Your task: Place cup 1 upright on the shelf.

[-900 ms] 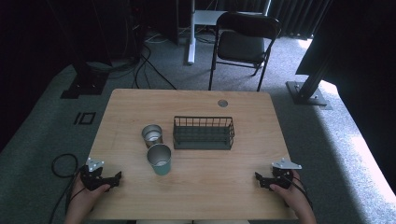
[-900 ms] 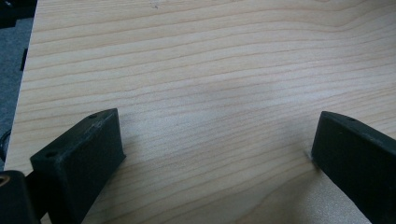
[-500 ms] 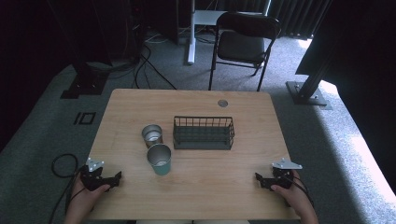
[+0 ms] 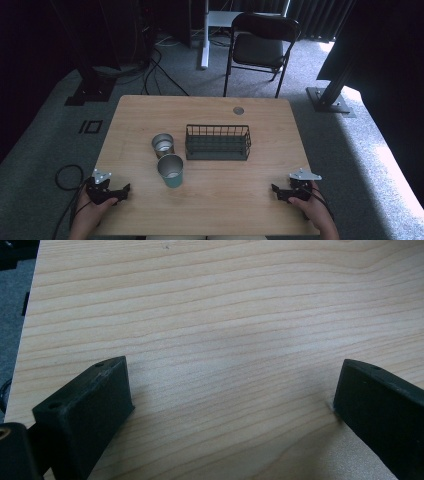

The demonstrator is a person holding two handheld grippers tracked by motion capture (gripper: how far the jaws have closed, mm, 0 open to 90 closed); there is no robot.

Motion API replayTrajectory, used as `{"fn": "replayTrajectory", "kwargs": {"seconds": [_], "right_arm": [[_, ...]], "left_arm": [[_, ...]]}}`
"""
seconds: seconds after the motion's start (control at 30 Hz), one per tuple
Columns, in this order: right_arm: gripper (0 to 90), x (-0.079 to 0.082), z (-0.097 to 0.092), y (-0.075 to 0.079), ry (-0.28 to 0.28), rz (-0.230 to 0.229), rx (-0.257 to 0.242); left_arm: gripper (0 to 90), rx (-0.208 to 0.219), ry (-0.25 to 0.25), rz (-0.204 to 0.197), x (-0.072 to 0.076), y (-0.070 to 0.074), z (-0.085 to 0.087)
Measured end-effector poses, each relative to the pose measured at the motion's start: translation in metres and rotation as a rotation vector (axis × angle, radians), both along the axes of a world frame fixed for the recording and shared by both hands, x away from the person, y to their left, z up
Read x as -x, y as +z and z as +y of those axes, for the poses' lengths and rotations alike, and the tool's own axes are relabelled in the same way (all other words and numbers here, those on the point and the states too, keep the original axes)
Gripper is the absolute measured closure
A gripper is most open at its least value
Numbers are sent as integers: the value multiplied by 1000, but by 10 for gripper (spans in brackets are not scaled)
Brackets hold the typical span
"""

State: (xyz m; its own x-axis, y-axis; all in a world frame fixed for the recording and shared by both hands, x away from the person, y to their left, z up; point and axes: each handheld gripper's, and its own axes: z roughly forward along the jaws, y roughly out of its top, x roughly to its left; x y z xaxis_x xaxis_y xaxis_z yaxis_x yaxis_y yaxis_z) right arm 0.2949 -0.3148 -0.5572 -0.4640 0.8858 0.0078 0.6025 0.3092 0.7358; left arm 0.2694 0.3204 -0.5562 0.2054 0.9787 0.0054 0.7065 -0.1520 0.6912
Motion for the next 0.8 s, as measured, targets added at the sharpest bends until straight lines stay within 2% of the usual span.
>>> {"fn": "replayTrajectory", "kwargs": {"seconds": [0.27, 0.5, 0.8], "right_arm": [[130, -5, 10, 5, 31, -17, 8], [130, -8, 22, 11, 82, -34, 9], [130, -12, 37, 15, 137, -61, -15]], "left_arm": [[28, 0, 0, 0, 0, 0, 0], [27, 0, 0, 0, 0, 0, 0], [27, 0, 0, 0, 0, 0, 0]]}}
